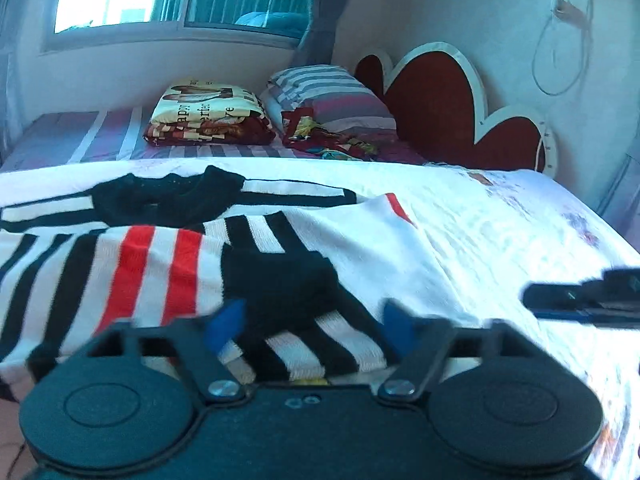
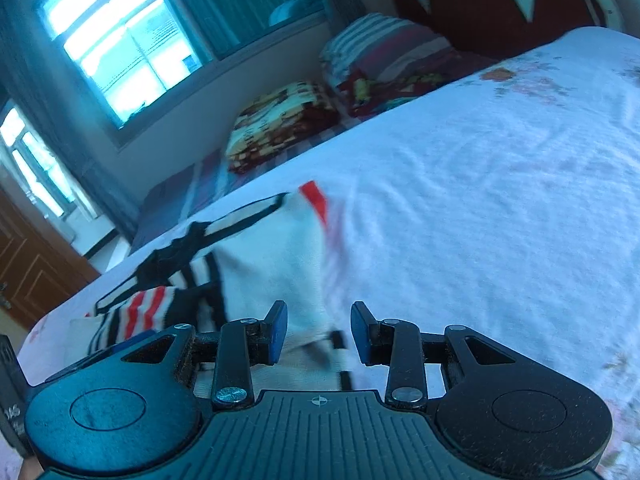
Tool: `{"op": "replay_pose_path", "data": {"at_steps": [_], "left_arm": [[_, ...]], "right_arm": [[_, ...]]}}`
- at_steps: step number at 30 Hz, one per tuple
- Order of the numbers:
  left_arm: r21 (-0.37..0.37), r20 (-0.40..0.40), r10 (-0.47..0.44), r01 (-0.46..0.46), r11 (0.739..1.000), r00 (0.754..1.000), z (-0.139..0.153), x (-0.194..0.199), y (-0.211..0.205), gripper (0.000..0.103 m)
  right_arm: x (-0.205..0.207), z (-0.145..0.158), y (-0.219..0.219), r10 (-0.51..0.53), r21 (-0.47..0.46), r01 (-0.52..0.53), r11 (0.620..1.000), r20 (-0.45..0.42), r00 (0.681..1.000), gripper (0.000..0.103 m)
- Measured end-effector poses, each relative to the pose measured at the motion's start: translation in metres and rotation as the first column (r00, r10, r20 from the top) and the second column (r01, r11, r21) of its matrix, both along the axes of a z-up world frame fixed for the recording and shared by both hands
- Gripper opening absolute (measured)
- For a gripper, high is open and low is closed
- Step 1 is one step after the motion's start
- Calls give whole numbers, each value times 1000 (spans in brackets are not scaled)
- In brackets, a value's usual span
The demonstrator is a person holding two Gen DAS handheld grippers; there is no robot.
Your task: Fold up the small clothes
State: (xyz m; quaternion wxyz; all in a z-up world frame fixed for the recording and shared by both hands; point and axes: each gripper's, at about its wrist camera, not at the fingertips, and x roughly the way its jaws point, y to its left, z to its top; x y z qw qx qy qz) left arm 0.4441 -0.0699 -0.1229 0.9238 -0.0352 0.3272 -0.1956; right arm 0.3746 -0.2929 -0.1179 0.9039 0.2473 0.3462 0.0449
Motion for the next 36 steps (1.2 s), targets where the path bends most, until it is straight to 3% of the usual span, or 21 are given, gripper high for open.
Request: {"op": "replay_pose_path", "data": {"at_steps": [1,5,10,13,15,18,19,20,21,26,29,30,33,36], "left_arm": [[-4,0,21,-22,1000,1000,1,-5,9,54],[22,27,183,-183,983,983,5,-36,77,54],[135,47,367,-370,919,929,0,-67,165,52],[165,20,427,-424,891,904,-4,-71,199,46],[171,19,436,-433,885,900,-5,-68,209,46],[171,37,435,-435,884,899,-2,-59,212,47],[173,31,437,-435,883,899,-2,-52,214,45],[169,21,436,-432,886,900,-4,-44,214,42],[162,11,432,-428,889,902,-5,-44,217,40],[171,-19,403,-394,903,915,-11,-47,222,37],[166,-38,371,-360,918,928,-11,-49,226,39],[154,-48,353,-342,927,934,-7,-52,228,40],[85,35,327,-329,941,944,20,-75,231,48],[95,66,273,-279,956,960,32,-62,214,52]], "right_arm": [[2,1,4,20,7,-20,1000,11,1000,35],[16,-1,29,96,37,-96,995,21,995,35],[41,-15,65,164,41,-164,986,15,986,35],[57,-23,84,184,34,-184,982,12,983,35],[68,-29,96,195,4,-195,981,4,981,35],[79,-32,114,203,-79,-203,976,-11,979,35],[81,-32,118,209,-103,-209,972,-14,978,26],[82,-31,122,218,-126,-217,968,-10,976,9],[83,-31,124,228,-140,-227,964,-11,974,5],[67,-16,117,201,-169,-189,967,57,978,5],[73,-33,123,242,-206,-247,947,-50,969,5],[71,-34,123,239,-216,-244,945,-50,970,7],[54,-15,110,159,-220,-146,964,44,986,7],[53,-10,114,186,-215,-166,962,81,979,7]]}}
